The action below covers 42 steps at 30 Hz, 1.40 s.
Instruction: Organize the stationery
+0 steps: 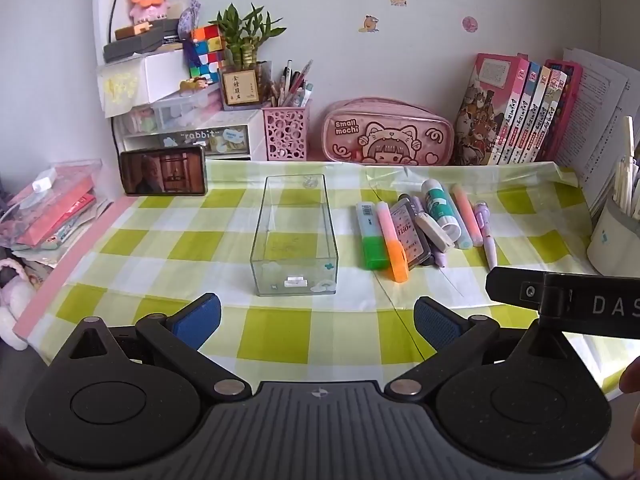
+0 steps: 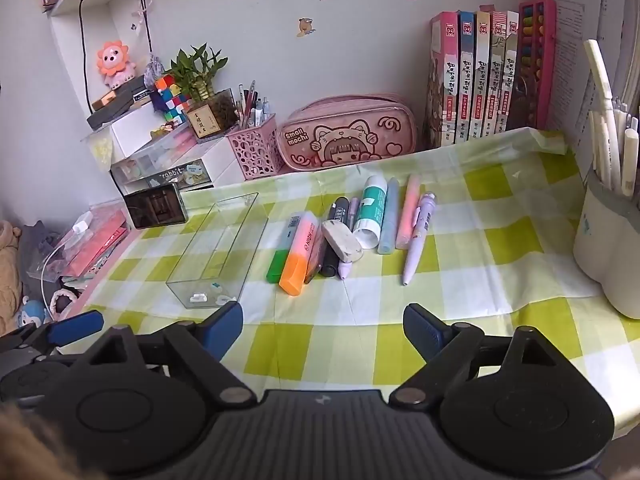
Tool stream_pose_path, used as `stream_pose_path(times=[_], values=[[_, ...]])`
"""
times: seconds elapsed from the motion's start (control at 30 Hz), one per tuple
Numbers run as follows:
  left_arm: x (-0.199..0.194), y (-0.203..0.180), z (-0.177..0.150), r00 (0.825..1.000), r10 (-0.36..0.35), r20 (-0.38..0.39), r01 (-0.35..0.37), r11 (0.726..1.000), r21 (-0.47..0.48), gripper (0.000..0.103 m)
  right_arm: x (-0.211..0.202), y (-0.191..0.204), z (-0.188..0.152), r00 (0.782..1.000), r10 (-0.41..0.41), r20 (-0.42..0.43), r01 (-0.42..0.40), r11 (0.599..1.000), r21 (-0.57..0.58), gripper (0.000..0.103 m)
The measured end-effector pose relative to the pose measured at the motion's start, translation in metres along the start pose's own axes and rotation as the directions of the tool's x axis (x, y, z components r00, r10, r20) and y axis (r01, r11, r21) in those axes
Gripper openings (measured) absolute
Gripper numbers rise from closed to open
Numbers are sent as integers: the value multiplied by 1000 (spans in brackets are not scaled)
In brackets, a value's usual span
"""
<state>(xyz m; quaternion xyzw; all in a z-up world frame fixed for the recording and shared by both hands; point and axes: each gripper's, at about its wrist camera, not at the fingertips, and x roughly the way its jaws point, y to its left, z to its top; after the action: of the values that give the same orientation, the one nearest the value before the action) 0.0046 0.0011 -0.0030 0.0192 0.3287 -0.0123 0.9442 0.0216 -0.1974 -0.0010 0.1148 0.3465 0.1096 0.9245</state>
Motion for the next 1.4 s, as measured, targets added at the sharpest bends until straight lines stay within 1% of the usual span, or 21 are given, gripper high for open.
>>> stream_pose_path(times=[0.07, 0.1, 0.2, 0.27, 0.3, 0.4, 0.43, 0.47, 0.6, 0.7, 1.1, 1.4], values=[[-1, 6, 6, 1000, 4, 2, -4, 1000, -14, 98, 1, 2, -1, 1000, -12, -1, 12, 1000, 0, 73], [-2, 5, 2, 1000, 18, 18, -17, 1000, -17, 98, 2, 4, -1, 1000, -25, -1, 25, 1000, -1, 73], [0, 6, 3, 999, 39, 2, -39, 998, -47, 98, 8, 14, 1, 996, -90, -3, 90, 996, 2, 74], [4, 9, 5, 999, 48, -15, -48, 997, -57, 98, 11, 22, 1, 994, -105, 3, 105, 994, -16, 74], [8, 16, 1, 999, 41, -11, -41, 997, -64, 98, 13, 26, 12, 992, -123, 10, 123, 992, -30, 76], [9, 20, 3, 999, 42, -14, -43, 996, -82, 98, 3, 27, 10, 987, -154, 37, 156, 987, -48, 83], [9, 20, 4, 999, 42, -14, -43, 996, -84, 98, 0, 26, 9, 986, -162, 40, 164, 985, -48, 83], [10, 20, 5, 999, 42, -13, -43, 996, -84, 98, 7, 30, 5, 984, -176, 40, 178, 983, -50, 83], [10, 16, 3, 999, 38, -8, -39, 996, -77, 98, 7, 30, 5, 982, -187, 38, 189, 981, -46, 84], [10, 16, 2, 1000, 28, -6, -29, 997, -71, 98, 8, 30, 4, 983, -183, 35, 184, 982, -42, 84], [18, 14, -1, 1000, 26, -13, -26, 998, -57, 98, 17, 25, 1, 986, -166, 22, 167, 985, -42, 84], [26, 20, -1, 999, 22, -26, -24, 997, -76, 98, 24, 19, 8, 989, -149, 15, 149, 988, -29, 84]])
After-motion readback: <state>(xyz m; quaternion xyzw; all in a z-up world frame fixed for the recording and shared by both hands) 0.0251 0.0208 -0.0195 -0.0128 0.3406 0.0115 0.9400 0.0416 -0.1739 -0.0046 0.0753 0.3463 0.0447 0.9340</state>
